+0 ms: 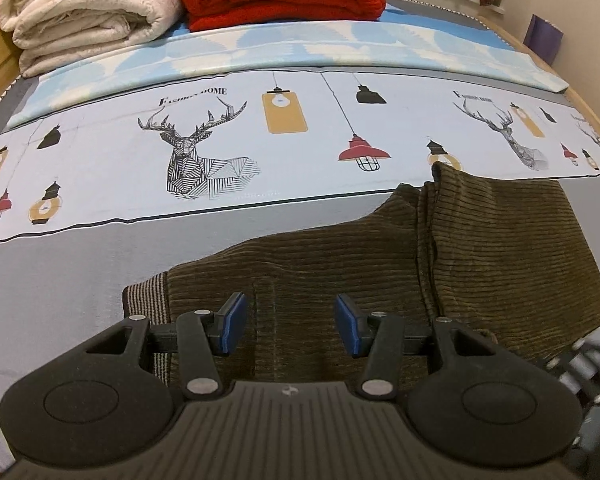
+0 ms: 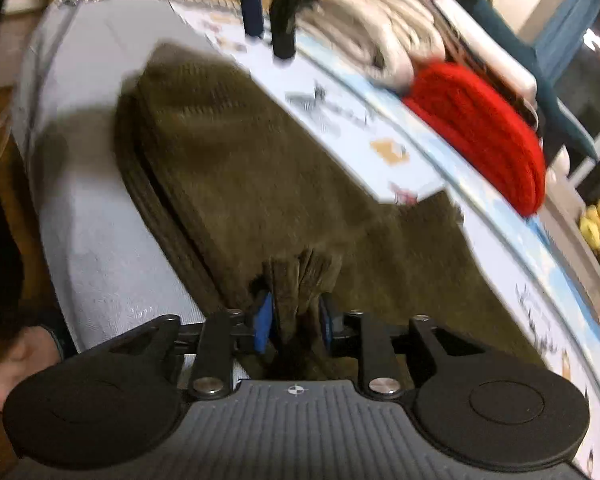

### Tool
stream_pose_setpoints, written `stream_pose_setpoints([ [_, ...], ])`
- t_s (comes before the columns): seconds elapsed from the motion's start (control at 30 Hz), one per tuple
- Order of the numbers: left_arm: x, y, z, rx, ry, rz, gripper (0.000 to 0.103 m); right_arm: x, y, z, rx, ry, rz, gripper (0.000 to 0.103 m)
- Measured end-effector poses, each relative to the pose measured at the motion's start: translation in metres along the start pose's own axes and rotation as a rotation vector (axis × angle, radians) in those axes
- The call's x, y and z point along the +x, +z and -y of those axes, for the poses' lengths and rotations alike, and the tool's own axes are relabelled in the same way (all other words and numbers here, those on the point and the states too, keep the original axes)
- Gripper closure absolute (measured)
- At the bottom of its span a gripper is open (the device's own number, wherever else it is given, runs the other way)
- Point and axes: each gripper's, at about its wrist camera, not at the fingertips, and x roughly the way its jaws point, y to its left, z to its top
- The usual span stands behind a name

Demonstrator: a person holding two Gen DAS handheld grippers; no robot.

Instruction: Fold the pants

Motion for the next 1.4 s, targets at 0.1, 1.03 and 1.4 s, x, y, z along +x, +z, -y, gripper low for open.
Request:
stream_pose_setpoints([
  [0.1,0.002,0.003,0.004,0.008,-0.002,0.0,0.049,-0.002,0.005,0.012,0.034,-0.01,0.021,0.057],
  [1.03,0.043,0.027,0.079,0.101,-0.043,-0.071,0.049,-0.067,-0.029,0.108,0.345,0.063,0.023,0.032],
  [1.4,0.089,0.061,0.141,0.051,-0.134,-0.077,0.046,-0.043,-0.188,0.206,1.175,0.014,-0.336,0.024],
])
